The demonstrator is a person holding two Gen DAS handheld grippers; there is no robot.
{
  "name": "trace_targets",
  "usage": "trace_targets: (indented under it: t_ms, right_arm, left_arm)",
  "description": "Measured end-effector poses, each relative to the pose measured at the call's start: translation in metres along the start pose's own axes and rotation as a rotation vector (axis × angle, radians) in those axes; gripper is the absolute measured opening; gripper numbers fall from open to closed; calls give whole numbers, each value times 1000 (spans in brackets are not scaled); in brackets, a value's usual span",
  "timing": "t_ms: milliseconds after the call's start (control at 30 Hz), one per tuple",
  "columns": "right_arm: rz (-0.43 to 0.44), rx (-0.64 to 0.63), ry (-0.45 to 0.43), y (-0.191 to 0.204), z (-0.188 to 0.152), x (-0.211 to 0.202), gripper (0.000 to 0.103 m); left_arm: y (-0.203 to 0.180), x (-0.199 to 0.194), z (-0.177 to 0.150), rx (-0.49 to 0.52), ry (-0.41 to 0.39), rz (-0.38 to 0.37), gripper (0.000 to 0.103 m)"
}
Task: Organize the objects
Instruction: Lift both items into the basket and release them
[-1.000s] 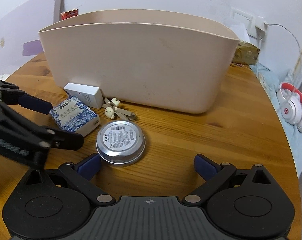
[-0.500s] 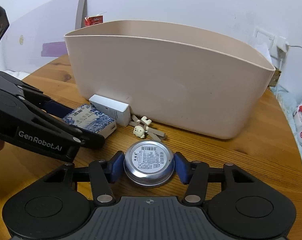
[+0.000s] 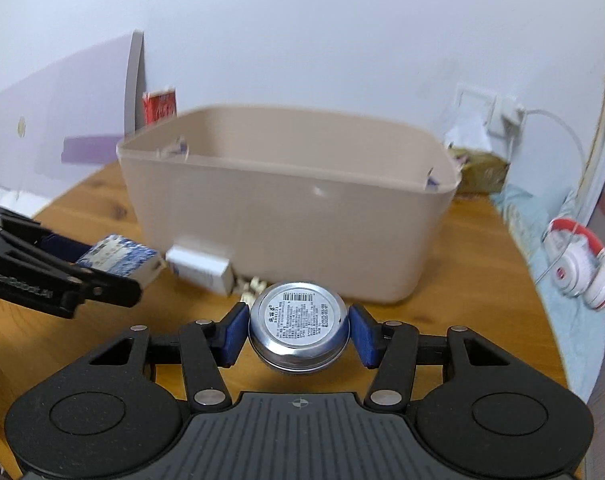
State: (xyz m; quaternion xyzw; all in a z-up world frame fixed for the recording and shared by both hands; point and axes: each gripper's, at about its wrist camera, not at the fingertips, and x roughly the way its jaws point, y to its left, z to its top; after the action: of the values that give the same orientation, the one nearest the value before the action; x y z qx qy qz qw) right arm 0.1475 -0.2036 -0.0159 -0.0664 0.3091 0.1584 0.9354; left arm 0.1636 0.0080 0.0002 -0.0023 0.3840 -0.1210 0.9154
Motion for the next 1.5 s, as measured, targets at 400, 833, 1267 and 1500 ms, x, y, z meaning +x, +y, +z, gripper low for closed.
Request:
trace_targets:
  t_ms: [400,833,1267,1500]
  right_arm:
    - [-43,28,-162,-29,60,-29,52]
    - [-77,79,-185,-55,119,12,52]
    - [-119,53,35,-61,127,93,52]
    - [-121,-6,171,-53,116,127,52]
  left_arm:
    - [-4,-47,60,35,-194,33,65]
    - [-10,10,128,120,-187,77,66]
    - [-1,125,140,98,113,72,66]
    - [6,140,139,68,214,68,66]
